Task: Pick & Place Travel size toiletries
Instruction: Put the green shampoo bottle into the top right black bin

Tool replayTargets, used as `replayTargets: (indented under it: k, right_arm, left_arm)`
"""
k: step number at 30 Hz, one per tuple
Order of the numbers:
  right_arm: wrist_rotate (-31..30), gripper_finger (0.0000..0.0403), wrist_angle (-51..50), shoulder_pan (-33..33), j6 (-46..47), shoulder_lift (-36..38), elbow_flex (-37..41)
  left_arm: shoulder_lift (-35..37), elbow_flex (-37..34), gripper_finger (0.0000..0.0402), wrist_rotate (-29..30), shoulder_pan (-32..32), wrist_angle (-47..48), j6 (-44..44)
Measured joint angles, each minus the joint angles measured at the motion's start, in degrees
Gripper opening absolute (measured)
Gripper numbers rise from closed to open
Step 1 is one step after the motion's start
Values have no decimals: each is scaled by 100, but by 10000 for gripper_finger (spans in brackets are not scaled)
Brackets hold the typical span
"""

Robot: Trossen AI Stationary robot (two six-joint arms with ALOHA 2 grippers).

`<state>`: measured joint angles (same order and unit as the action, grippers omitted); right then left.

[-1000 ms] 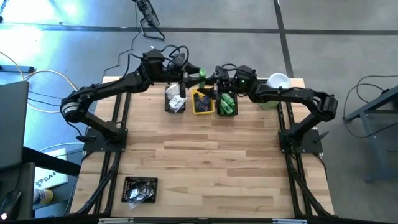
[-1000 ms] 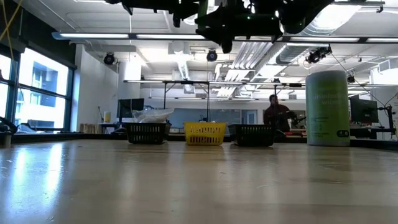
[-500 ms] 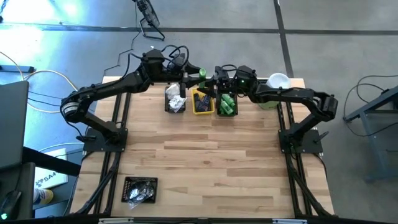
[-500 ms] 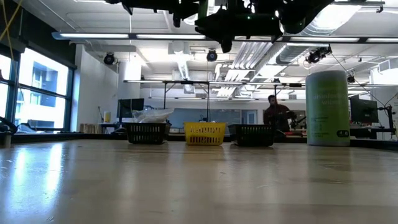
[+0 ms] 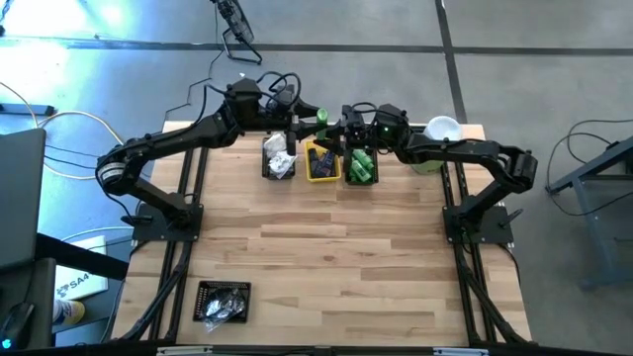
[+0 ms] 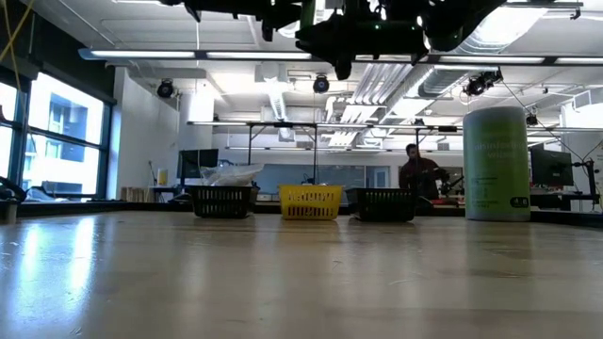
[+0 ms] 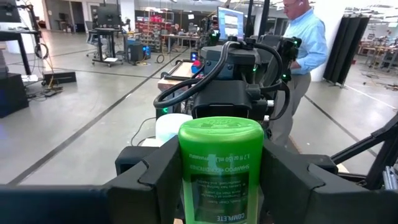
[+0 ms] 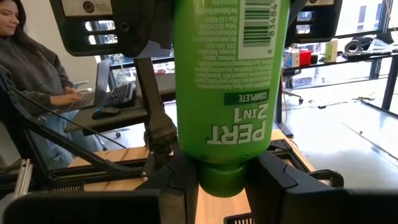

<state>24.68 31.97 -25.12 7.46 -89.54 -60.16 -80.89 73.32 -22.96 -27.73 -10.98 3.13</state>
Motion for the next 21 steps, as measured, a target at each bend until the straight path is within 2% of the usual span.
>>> replayTargets:
  k: [3,10,16,21]
  right_arm:
    - [1,90,-2,0,0,0,0]
    - [-29,91,0,0,0,0,0]
    - [-200,91,-161,-31,116,188,-2]
    - [-632,91,-841,-89,62,519,-2]
  left_arm:
    - [4,0,194,91,0,28,-4]
    - [5,-4,268,124,0,45,-4]
    - [227,-8,276,139,-201,43,9]
    - [475,-9,277,182,-442,105,17]
